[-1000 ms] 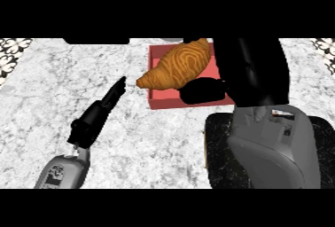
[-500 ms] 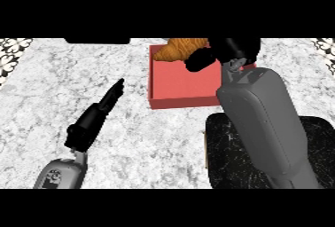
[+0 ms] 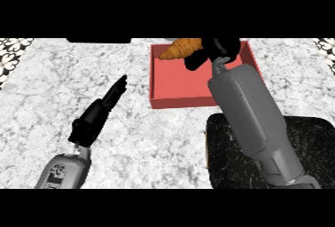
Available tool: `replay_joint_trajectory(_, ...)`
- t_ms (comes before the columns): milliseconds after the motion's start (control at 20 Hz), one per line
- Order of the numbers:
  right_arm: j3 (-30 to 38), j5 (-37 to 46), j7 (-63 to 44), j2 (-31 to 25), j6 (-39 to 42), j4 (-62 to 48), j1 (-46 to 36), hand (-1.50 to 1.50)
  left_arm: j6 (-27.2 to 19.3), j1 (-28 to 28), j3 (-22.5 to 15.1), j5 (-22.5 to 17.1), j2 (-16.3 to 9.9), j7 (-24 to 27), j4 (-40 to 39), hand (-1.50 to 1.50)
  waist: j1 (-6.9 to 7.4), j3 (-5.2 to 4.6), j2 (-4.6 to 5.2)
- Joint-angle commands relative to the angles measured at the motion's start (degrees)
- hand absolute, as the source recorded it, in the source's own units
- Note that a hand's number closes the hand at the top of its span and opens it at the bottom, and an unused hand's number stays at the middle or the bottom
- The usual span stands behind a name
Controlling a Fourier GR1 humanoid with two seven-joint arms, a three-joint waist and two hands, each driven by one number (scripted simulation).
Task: Pick the croissant from the tray and place it in the cardboard box
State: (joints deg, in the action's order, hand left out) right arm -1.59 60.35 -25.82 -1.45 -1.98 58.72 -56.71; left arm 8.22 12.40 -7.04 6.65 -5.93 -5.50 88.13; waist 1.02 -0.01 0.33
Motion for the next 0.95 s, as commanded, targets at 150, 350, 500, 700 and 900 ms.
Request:
replay_joint_trajectory(150, 6.4, -6.9, 8.9, 0.8, -9.1, -15.1, 2.4, -1.5, 0.5, -1.1, -1.4, 0.4, 0.9, -0.9, 1.9, 0.0, 0.72, 0.05, 0.27)
replay_joint_trajectory(350, 10.6, -11.1, 12.6, 0.2, -10.6, -18.7, -3.6, -1.5, 0.2, -2.1, -0.3, 0.5, 0.4, -0.5, 2.8, 0.0, 0.64, 0.03, 0.08)
replay_joint_trajectory(500, 14.4, -16.7, 17.2, 1.3, -16.8, -15.2, -1.7, -1.5, 1.3, -1.2, -0.3, -0.1, 0.3, 0.6, 1.5, 0.0, 0.67, 0.08, 0.21)
replay_joint_trajectory(700, 20.7, -25.3, 23.4, 1.1, -18.9, -9.7, 1.4, -1.5, 3.0, -3.8, 1.3, -2.1, -1.8, -0.8, 4.9, 0.0, 0.25, 0.13, -0.35)
replay_joint_trajectory(900, 25.6, -34.0, 27.5, -1.0, -14.7, -6.4, 2.7, -1.5, 1.1, -2.7, 1.8, -0.1, -1.1, 1.5, 1.3, 0.0, -0.9, 0.07, -0.33)
